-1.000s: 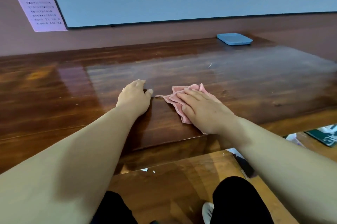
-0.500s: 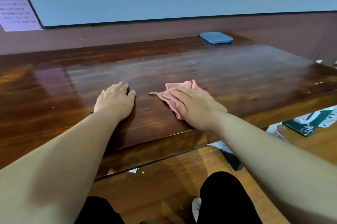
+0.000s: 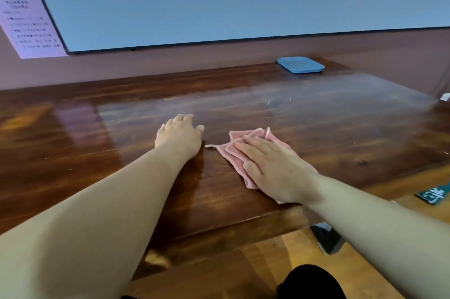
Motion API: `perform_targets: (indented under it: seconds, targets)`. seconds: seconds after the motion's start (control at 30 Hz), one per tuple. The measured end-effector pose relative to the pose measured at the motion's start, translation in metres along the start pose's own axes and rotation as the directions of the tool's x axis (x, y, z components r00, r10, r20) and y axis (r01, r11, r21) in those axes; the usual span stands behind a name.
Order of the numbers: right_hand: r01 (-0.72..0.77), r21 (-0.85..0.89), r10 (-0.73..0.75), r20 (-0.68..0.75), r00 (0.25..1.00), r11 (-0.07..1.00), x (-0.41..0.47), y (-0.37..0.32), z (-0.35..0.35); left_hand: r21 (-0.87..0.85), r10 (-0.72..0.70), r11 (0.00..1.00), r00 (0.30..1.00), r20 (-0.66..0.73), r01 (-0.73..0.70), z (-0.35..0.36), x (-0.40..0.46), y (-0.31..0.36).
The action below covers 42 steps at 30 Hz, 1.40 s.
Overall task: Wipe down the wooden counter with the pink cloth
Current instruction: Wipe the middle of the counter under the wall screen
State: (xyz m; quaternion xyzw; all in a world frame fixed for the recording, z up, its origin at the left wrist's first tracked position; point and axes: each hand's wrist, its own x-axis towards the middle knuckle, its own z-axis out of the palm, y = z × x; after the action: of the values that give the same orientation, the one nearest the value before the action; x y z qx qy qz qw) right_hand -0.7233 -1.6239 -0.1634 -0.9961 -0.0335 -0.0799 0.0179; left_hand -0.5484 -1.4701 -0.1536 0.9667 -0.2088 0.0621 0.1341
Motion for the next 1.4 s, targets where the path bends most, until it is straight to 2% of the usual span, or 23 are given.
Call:
perform_targets:
  seconds: [0.13,0.27,0.33,0.57,0.67,0.8,0.93,1.17,1.4]
  targets:
    - [-0.117,-0.022,0.119,0.104,0.987,0.993,0.043,0.011,0.0,-0.002,-0.016,1.0,1.0,0.015,0.016,0.008,0.016,-0.001]
    - [-0.046,0.07,0.044,0.023,0.999,0.997,0.031,0.017,0.012,0.001,-0.011,1.0,1.0,0.017,0.011,0.014,0.037,0.0]
    - [-0.038,0.073,0.035,0.046,0.998,0.997,0.039,0.026,0.014,0.008,-0.012,1.0,1.0,0.024,0.012,0.017,0.047,-0.001]
    - [-0.151,-0.002,0.149,0.159,0.976,0.989,0.144,0.06,0.01,0.059,-0.042,0.998,0.994,0.103,0.036,0.032,0.047,-0.005]
    - [-0.154,-0.016,0.155,0.141,0.978,0.988,0.155,0.063,0.017,0.065,-0.053,0.997,0.993,0.104,0.046,0.032,0.046,-0.003]
    - [-0.13,0.064,0.12,0.15,0.981,0.989,0.148,0.067,0.026,0.081,-0.051,0.996,0.993,0.105,0.043,0.033,0.046,-0.002]
    - [-0.199,0.066,0.188,0.136,0.973,0.978,0.175,0.068,0.019,0.092,-0.06,0.994,0.993,0.101,0.051,0.033,0.045,-0.002]
    - [-0.054,0.07,0.043,0.146,0.988,0.996,0.154,0.075,0.026,0.092,-0.07,0.994,0.993,0.1,0.061,0.038,0.043,-0.003]
    - [-0.045,0.055,0.035,0.181,0.983,0.997,0.153,0.073,0.023,0.098,-0.072,0.993,0.992,0.107,0.062,0.03,0.045,-0.001]
